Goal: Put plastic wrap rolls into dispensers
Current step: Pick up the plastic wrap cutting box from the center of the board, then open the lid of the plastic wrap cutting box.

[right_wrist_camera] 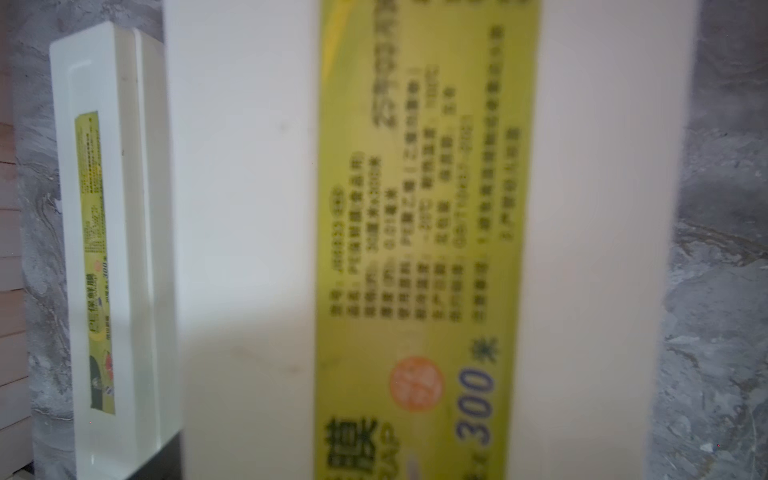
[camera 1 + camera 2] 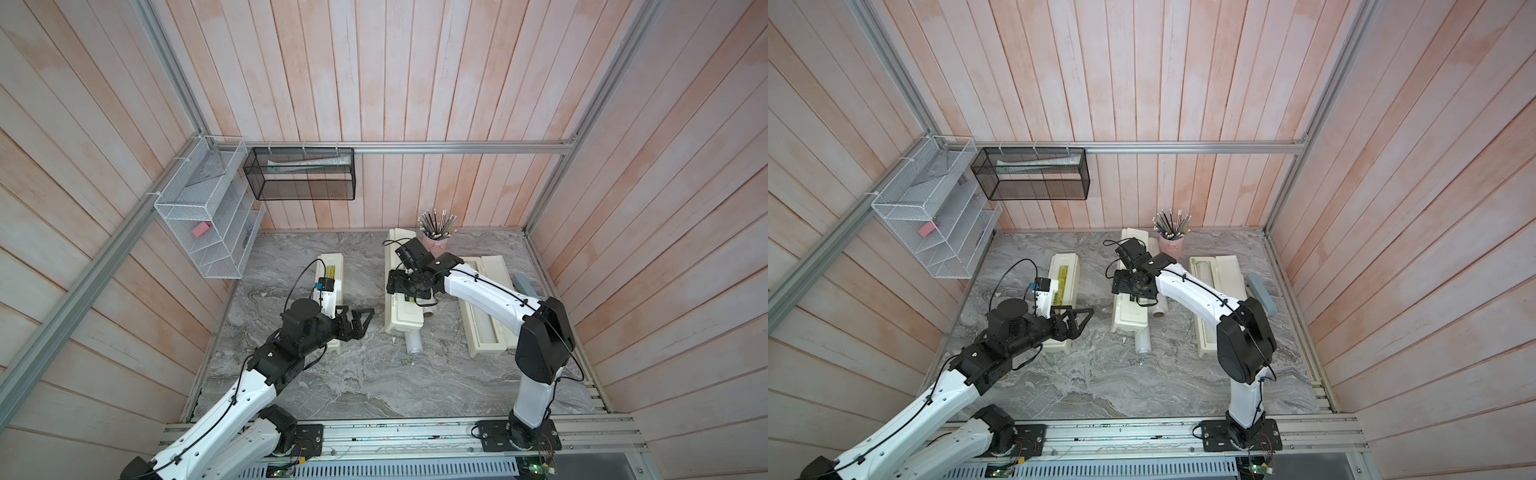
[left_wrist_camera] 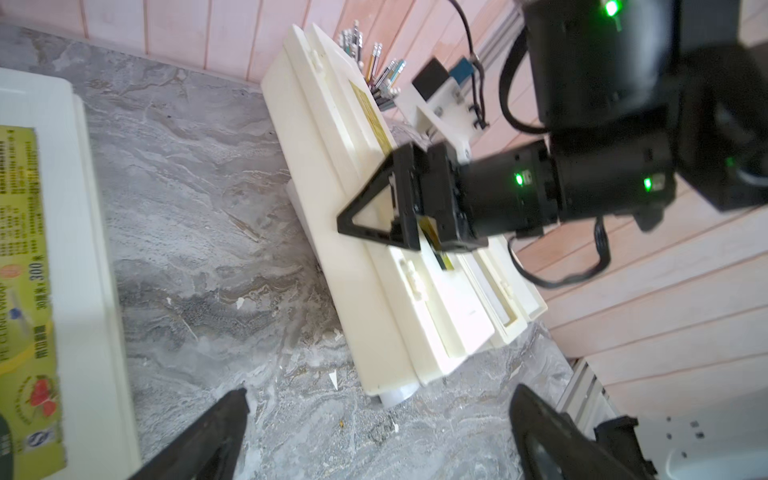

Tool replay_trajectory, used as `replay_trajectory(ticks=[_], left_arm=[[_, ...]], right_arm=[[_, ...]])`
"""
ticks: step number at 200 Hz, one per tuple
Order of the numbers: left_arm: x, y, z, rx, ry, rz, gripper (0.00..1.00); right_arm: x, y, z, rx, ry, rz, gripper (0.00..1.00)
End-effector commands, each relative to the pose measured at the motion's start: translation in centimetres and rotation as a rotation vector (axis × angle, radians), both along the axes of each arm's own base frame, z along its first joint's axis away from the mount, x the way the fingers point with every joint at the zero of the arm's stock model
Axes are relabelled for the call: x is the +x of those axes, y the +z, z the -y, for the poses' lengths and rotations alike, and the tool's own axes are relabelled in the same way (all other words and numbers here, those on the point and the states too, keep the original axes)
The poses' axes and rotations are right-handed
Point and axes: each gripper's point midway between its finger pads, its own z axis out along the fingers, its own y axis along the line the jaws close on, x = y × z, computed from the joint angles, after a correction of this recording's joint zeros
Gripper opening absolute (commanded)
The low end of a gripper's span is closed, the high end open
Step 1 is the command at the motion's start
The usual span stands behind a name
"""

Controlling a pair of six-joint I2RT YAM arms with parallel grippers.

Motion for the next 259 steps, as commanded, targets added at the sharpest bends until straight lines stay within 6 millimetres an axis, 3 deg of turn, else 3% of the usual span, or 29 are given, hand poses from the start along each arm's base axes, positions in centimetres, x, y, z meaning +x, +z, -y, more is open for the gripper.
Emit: replay_trajectory(ticks=[1,58,107,189,259], left_arm=[[1.1,-0.6,-0.3,0.137,0.096,0.129,1.0],[0.5,-2.3,3.5,0.389,0.121,0.369,1.0],[0.9,-1.0,3.4,0.488,0.222,0.563,1.0],[1.5,0.9,5.3,0.683,0.295,0.814,1.0],[2.4,1.0,5.4,0.828,0.349,0.892,1.0]], right_arm=[[1.1,5.2,-1.3,0.153,0.019,0.079,0.74],[2.5,9.6,-1.3,0.263,0.008,0.112,0.74],[2.1,11.9,-2.6,0.36,0.048,0.103,0.74],[0.2,12.7,-4.6,0.449,0.105,0.062,0.73],[-1.3,11.2,-5.8,0.441,0.143,0.013,0.75]])
